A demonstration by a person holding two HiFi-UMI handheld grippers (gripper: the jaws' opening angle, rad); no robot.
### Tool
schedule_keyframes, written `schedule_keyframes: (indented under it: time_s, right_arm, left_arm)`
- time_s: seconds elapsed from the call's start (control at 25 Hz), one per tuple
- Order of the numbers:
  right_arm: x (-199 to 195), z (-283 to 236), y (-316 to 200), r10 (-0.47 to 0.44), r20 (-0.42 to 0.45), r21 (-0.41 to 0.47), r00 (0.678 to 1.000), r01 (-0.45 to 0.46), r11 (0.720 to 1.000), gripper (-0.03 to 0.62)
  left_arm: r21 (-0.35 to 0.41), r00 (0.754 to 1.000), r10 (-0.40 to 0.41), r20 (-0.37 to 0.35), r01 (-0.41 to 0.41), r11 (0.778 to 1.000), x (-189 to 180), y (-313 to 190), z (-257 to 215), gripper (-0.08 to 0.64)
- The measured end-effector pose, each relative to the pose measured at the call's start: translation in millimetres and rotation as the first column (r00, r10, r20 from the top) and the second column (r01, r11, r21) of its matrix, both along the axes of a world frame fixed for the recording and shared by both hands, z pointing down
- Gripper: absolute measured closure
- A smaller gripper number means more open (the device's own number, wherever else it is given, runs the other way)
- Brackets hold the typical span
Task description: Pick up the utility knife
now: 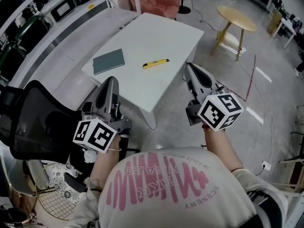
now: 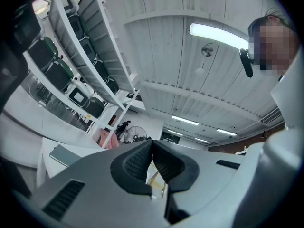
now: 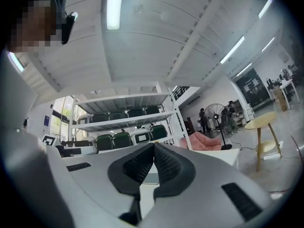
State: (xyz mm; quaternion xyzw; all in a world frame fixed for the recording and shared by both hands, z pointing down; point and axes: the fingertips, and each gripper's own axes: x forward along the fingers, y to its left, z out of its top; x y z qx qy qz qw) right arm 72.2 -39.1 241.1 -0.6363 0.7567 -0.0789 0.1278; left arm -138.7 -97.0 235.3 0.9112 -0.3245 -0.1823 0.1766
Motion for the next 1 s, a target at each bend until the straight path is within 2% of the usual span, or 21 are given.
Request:
schedule_keyframes:
  time_s: [0.12,0.28,0.44,0.64,0.72,0.84,1.0]
  right_arm:
    - [6.5,12.2,-17.9,-0.020,0.031,0.004,0.999,0.019,1.000,0.580]
    - [14.5,38.4,-36.2,-0.031,0.025,-0.059,0.999,0.033,0.998,0.580]
    - [27.9,50.1,-72.2,-0.066,0.050,-0.081,0.997,0.070,0.994,0.580]
    - [46.5,62.7,-122.3,-0.140,0.045,-0.098,0.989,0.144,0.985,0.580]
    - [53.8,66.1,-144.3,-0.182,0.042,-0.106,0.982,0.186,0.977,0.580]
    - [60.9,69.5,-179.3,-0.255,0.046,-0.131,0.966,0.259,0.957,0.580]
    - [66.7,76.2,-222.5,-0.350,0.050,-0.153,0.935,0.354,0.923,0.580]
  left_arm:
    - [-0.010,1.000,0.005,0.015,-0.004,1.000,9.3,-15.9,14.0,0.535]
    - [-0.043,1.000,0.007,0.026,-0.006,0.999,19.4,-27.6,32.3,0.535]
    - [-0.051,1.000,-0.009,0.023,0.011,0.999,29.7,-53.8,38.8,0.535]
    - [-0.039,0.997,-0.072,0.038,0.074,0.997,46.2,-85.6,45.8,0.535]
    - [-0.038,0.992,-0.123,0.031,0.124,0.992,51.0,-98.5,47.9,0.535]
    - [-0.054,0.979,-0.202,0.037,0.203,0.978,57.5,-122.3,49.7,0.535]
    - [-0.078,0.963,-0.268,0.041,0.270,0.960,68.9,-149.6,54.7,0.535]
